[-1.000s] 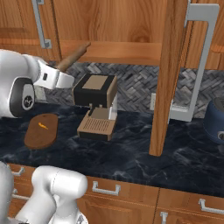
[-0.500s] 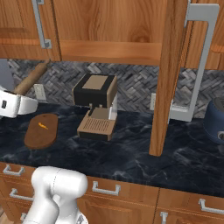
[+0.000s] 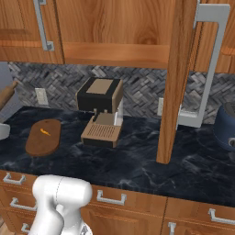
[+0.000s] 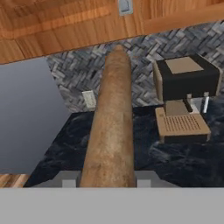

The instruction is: Open the cabinet, retrieve the rolling pin, and place it next to the meat on the cutting board to prepare for tenderizing.

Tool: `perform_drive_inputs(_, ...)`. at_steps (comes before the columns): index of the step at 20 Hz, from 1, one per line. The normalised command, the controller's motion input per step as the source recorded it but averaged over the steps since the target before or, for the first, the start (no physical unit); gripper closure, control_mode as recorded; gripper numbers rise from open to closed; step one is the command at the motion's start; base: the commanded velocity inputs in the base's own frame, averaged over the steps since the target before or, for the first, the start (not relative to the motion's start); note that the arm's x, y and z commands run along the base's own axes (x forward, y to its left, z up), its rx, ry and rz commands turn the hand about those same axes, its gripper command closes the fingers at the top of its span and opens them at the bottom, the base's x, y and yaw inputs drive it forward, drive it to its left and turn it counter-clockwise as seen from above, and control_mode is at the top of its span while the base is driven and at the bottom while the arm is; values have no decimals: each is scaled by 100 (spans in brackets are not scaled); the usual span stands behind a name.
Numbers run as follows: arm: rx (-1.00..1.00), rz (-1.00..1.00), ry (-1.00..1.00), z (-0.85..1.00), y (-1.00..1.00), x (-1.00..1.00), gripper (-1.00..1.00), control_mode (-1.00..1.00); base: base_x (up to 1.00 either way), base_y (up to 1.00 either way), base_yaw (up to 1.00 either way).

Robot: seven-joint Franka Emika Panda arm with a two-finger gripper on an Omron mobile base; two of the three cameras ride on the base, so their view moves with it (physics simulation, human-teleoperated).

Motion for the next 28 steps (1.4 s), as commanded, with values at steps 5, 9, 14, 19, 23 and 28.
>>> perform_drive_inputs(5,1,13,13,-17,33,8,100,-100,0,0,0)
perform_drive_inputs(9,0,5,15,-31,26,29,100,-100,0,0,0)
perform_drive_inputs(14,0,0,9,-47,15,30,100,-100,0,0,0)
perform_drive_inputs(19,0,0,6,-49,10,35,100,-100,0,0,0)
perform_drive_inputs(23,0,-2,6,-41,6,49,100,-100,0,0,0)
perform_drive_inputs(28,0,-4,7,-41,9,55,100,-100,0,0,0)
